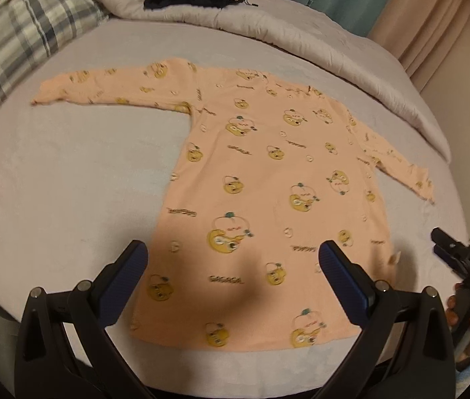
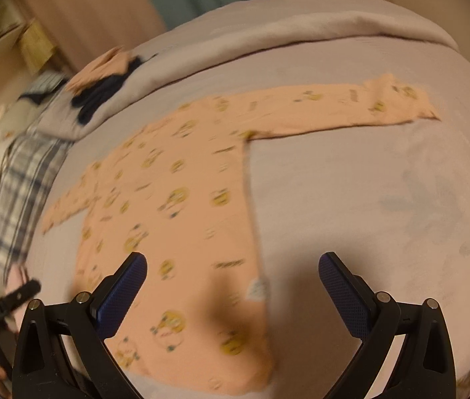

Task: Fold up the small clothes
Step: 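Reach the right tool to a sleeve cuff and close on it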

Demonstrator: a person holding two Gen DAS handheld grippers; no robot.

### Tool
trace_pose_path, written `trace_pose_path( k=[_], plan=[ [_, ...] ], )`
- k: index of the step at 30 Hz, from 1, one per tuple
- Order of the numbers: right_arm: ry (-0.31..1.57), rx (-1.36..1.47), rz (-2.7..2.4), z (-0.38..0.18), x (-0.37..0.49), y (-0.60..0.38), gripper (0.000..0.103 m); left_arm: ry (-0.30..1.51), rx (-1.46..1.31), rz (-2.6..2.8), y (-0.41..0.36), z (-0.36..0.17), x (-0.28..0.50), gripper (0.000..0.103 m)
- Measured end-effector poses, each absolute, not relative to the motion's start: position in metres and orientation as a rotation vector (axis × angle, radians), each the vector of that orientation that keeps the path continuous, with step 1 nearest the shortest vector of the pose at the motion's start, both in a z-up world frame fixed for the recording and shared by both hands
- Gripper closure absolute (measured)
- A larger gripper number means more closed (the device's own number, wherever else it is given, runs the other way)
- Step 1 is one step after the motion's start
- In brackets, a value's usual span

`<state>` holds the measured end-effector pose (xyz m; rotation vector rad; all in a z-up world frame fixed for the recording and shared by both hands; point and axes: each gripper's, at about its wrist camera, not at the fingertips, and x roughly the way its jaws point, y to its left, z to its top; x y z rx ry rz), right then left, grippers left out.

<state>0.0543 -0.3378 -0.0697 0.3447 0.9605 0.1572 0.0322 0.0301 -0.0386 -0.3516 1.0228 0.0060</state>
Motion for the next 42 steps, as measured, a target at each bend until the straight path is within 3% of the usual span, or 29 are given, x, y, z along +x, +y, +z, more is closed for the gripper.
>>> trace_pose_path(
  k=[5, 17, 24, 38, 40, 42],
  plan=[
    [0.973, 0.382, 0.046, -0.081, 0.068, -0.371, 0.001, 1.059, -0.441, -0.048, 0.028, -0.046, 0.054, 0.000],
    [0.955, 0.530, -0.114, -0.105, 0.080, -0.443, 0.001, 1.118, -0.308, -0.129, -0.020, -0.067, 0.127, 0.000],
    [0.873, 0.567, -0.173, -0.116, 0.094, -0.481, 0.001, 1.141, -0.286, -0.187, -0.050, -0.084, 0.162, 0.000],
    [0.678, 0.944, -0.069, -0.137, 0.171, -0.557, 0.001, 1.154, -0.254, -0.192, -0.075, -0.092, 0.197, 0.000],
    [0.644, 0.942, -0.078, -0.137, 0.175, -0.561, 0.012, 1.160, -0.254, -0.188, -0.073, -0.093, 0.197, 0.000],
    [0.636, 0.939, -0.112, -0.139, 0.177, -0.561, 0.038, 1.161, -0.248, -0.177, -0.070, -0.094, 0.198, 0.000]
  ],
)
